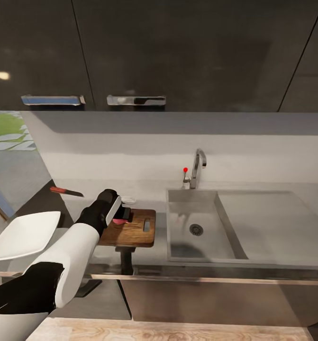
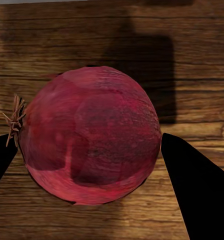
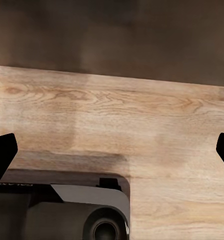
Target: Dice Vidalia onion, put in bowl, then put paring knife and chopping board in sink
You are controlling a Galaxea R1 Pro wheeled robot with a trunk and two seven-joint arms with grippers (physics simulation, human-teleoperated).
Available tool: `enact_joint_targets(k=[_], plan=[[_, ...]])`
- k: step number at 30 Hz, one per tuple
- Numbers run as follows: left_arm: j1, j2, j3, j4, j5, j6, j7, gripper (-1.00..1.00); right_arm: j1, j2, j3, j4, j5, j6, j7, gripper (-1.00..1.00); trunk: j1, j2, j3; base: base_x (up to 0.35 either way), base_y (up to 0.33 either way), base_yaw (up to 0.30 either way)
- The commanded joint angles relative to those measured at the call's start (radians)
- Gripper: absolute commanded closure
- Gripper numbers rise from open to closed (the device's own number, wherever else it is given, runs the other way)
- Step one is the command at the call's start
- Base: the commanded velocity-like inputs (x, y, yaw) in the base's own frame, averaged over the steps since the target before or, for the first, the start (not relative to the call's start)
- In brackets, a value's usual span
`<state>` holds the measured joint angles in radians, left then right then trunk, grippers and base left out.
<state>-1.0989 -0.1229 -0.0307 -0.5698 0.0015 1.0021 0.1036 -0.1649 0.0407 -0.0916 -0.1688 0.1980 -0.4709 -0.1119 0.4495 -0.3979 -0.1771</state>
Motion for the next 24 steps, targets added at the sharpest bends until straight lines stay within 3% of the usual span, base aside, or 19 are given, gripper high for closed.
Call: enact_joint_targets(k=[1, 24], plan=[[-0.001, 0.0, -0.003, -0.001, 0.0, 0.004, 0.005, 1.0, -0.001, 0.001, -0.008, 0.001, 0.011, -0.003, -0.003, -1.0, 0.001, -0.002, -0.003, 0.0, 0.0, 0.0], [-0.001, 0.003, -0.003, 0.013, -0.002, 0.004, 0.005, 1.0, -0.001, 0.001, -0.008, 0.001, 0.011, -0.003, -0.003, -1.0, 0.001, -0.002, -0.005, 0.0, 0.0, 0.0]])
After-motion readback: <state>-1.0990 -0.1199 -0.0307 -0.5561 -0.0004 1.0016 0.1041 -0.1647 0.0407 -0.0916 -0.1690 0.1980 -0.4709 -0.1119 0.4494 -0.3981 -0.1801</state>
